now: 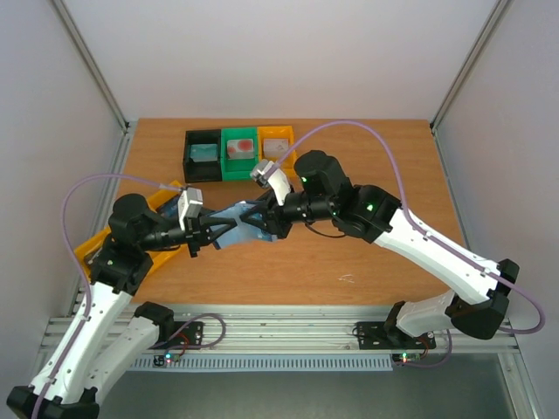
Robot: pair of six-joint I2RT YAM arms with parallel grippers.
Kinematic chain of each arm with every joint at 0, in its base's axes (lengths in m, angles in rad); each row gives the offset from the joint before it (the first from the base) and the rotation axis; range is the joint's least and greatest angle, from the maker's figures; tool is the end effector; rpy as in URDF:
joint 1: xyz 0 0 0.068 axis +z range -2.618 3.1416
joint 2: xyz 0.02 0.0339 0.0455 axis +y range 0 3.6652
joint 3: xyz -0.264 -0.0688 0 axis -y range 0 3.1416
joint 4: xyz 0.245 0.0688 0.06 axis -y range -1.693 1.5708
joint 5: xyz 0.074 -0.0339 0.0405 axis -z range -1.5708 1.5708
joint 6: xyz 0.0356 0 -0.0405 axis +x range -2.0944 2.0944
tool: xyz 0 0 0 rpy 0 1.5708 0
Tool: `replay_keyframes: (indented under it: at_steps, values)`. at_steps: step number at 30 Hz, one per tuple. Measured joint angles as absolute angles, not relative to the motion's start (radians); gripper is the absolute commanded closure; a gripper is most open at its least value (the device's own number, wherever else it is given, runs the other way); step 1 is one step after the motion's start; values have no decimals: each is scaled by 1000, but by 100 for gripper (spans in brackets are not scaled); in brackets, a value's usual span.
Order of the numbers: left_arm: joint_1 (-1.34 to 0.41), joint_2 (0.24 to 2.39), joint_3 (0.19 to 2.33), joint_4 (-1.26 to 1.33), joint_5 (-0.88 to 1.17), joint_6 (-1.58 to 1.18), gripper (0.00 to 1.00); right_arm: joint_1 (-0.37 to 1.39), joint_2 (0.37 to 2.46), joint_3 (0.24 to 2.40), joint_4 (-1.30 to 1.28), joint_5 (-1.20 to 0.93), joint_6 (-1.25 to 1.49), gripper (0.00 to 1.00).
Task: Take the credit cards out of the card holder
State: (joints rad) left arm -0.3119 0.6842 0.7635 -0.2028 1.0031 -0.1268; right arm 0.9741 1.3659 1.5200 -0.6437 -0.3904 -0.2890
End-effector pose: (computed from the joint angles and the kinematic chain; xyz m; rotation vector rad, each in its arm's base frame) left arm 0.1310 -0.0738 0.3481 0.9181 1.5190 -1.1619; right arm 0.1537 0.2504 0.4186 -1.4469 1.5541 0.8178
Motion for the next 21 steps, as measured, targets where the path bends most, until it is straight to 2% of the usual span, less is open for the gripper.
replay_keyframes:
  at_steps: [2, 3, 11, 13, 17, 21]
  values:
    - [-316, 680, 760, -200, 1002, -131, 100, 974, 1350, 1513, -626, -407, -292, 52]
    - [-316, 678, 755, -197, 999, -139, 100, 974, 1335, 1505, -614, -413, -297, 48]
    - [-293, 672, 740, -141, 979, -233, 100, 955, 1181, 1435, -637, -367, -316, 40]
    - [-289, 668, 740, -134, 985, -241, 100, 953, 1169, 1426, -646, -350, -315, 40]
    - [-286, 654, 740, -129, 1005, -243, 100, 953, 1168, 1402, -650, -331, -315, 54]
    - [-286, 651, 740, -130, 1033, -231, 100, 952, 1170, 1395, -655, -330, -311, 54]
